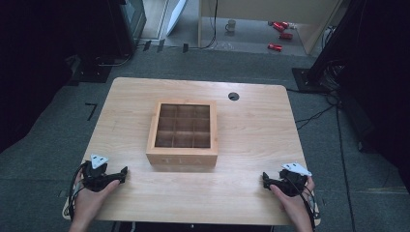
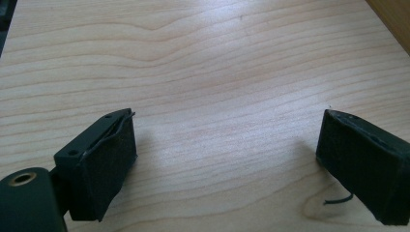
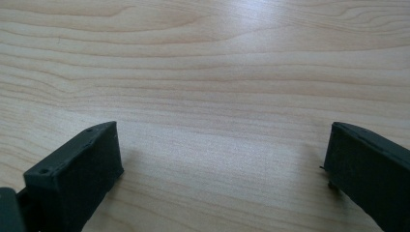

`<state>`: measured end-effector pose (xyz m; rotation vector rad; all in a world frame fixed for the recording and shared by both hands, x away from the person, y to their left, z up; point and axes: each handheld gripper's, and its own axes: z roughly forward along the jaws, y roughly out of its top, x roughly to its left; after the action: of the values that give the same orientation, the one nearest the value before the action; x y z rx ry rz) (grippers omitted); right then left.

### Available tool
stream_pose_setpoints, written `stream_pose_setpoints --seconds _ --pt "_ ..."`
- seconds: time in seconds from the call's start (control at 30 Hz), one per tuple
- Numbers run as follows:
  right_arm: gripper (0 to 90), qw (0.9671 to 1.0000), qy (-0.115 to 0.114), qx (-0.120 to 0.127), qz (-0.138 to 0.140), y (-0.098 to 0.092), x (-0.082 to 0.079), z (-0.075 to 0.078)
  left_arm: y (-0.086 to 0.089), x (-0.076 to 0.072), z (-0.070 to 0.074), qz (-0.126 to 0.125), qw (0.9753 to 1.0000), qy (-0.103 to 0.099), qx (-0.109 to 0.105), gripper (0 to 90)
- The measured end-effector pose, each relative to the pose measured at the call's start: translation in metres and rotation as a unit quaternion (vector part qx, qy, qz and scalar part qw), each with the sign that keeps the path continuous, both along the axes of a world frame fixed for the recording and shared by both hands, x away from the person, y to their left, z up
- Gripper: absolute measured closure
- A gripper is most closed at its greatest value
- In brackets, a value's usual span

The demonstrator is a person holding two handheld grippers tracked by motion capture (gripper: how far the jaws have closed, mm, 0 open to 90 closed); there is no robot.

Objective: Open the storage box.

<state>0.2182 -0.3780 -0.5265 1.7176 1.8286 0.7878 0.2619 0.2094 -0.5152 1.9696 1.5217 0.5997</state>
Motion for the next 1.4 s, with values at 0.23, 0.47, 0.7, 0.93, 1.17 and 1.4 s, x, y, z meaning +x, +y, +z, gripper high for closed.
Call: stream_pose_setpoints --seconds 0.23,0.47,0.7,0.93,1.17,1.4 --pt "0.0 1.0 0.0 0.0 0.002 0.0 0.001 0.0 -0.008 0.004 0.007 -0.014 0.9993 -0.004 -0.035 9.6" --pt "0.0 1.0 0.0 0.0 0.002 0.001 0.002 0.0 -0.022 0.002 0.014 -0.041 0.9974 -0.013 -0.058 9.6" --pt "0.0 1.0 0.0 0.0 0.002 0.002 0.005 0.0 -0.033 0.004 0.025 -0.06 0.9945 -0.028 -0.081 9.7" --pt "0.0 1.0 -0.001 -0.001 0.002 0.003 0.007 0.0 -0.042 0.007 0.029 -0.07 0.9933 -0.031 -0.087 13.6" --pt "0.0 1.0 -0.001 -0.002 -0.008 0.005 0.008 0.0 -0.053 0.008 0.032 -0.081 0.9917 -0.039 -0.091 14.0" --pt "1.4 1.0 0.002 0.001 -0.005 0.013 0.007 0.006 -0.061 0.01 0.036 -0.103 0.9892 -0.04 -0.096 28.6"
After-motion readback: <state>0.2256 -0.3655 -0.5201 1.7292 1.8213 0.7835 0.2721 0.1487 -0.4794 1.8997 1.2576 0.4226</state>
